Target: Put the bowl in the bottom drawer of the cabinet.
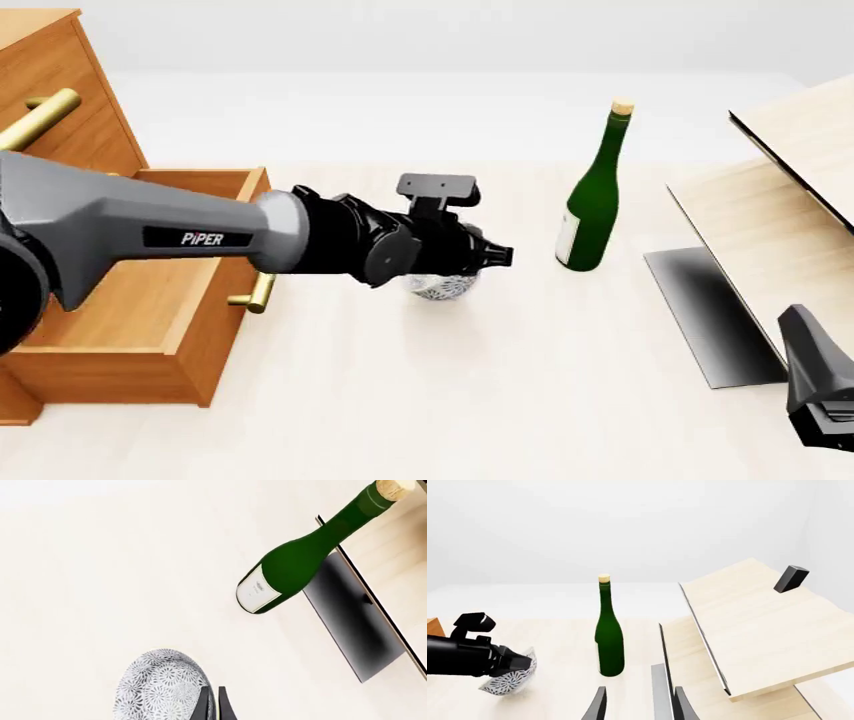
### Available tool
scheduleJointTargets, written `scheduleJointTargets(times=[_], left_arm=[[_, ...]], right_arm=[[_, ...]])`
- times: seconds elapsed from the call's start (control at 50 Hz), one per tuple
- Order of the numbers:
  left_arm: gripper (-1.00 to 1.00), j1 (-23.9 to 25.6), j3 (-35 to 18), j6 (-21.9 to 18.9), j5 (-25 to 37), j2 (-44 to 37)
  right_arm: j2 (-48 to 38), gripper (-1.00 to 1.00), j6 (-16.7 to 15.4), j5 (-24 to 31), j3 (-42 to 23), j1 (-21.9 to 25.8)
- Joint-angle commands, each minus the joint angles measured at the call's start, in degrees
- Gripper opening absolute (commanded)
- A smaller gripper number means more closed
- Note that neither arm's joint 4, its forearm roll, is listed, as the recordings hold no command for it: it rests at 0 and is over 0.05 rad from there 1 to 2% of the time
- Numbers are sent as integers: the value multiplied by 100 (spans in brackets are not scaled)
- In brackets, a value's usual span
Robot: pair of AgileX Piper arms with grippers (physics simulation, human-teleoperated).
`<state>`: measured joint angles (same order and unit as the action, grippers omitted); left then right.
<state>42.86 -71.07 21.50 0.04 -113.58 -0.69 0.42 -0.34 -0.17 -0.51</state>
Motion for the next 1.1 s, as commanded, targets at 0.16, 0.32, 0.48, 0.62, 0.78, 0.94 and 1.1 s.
scheduleJointTargets(times=[0.16, 0.32, 0.48, 0.62, 0.78, 0.94, 1.1], left_arm=[[-100, -243, -12, -310, 139, 516], [-100, -271, 131, -324, 111, 780], [-100, -292, 267, -398, 81, 1103], [-100, -369, 491, -471, 29, 1458], [-100, -427, 840, -584, -170, 1854], [-100, -505, 966, -667, 10, 2412], [-100, -518, 1090, -748, 9, 2667]], right_arm=[[0, 100, 1, 0, 0, 0], [1, 100, 0, 0, 0, -1], [0, 100, -1, 0, 0, 0], [0, 100, -1, 0, 0, 0], [0, 100, 1, 0, 0, 0], [0, 100, -1, 0, 0, 0], [-2, 100, 1, 0, 0, -1]])
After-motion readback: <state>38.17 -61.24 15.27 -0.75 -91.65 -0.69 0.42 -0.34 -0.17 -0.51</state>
